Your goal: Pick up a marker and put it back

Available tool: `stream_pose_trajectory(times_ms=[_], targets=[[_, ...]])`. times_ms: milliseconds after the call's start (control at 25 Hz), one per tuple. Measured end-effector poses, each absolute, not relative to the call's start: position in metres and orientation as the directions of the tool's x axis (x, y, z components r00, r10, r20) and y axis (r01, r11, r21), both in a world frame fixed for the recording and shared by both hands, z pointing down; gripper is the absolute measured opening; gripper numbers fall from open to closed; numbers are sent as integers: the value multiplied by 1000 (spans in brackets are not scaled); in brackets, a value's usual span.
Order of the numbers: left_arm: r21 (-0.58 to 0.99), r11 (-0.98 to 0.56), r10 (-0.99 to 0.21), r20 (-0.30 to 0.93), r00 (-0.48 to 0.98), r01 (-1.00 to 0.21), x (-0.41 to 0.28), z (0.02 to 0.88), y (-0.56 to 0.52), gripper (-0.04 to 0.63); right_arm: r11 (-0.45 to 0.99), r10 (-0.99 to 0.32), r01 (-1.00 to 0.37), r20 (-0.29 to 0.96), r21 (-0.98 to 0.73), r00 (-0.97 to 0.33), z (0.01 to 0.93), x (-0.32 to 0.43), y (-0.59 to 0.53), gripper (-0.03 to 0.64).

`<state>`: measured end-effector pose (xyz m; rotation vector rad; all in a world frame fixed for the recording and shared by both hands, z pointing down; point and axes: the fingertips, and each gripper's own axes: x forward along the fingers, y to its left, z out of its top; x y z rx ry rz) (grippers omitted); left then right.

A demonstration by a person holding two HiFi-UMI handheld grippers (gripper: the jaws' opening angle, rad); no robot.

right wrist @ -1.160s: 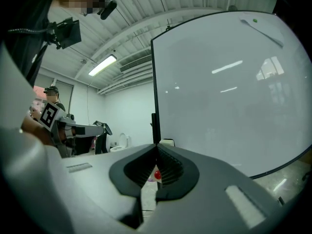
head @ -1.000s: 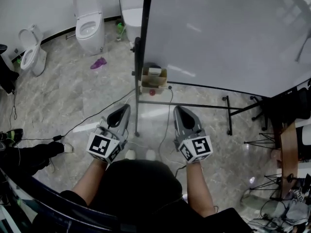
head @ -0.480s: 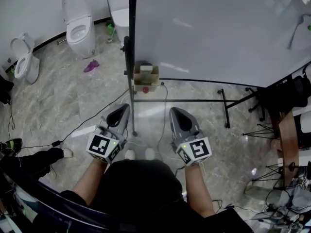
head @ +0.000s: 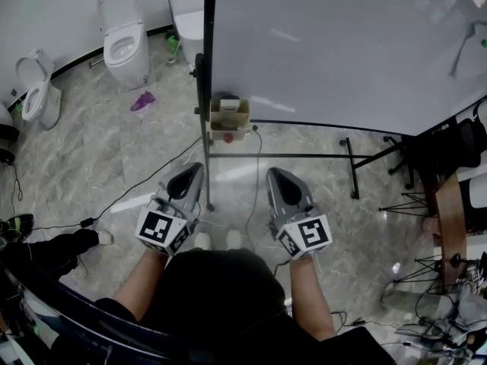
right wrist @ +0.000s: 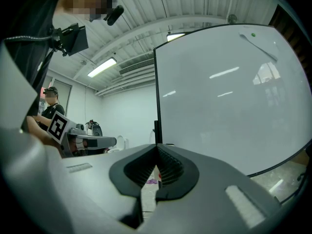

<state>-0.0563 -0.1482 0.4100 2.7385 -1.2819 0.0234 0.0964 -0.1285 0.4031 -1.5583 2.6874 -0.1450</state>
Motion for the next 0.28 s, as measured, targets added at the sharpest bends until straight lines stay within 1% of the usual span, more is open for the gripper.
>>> stream_pose_trajectory(times_ms=[280], targets=[[90, -648, -755, 61, 653, -757, -61, 412, -144, 5, 504, -861, -858, 26, -95, -508, 404, 89, -127, 9]])
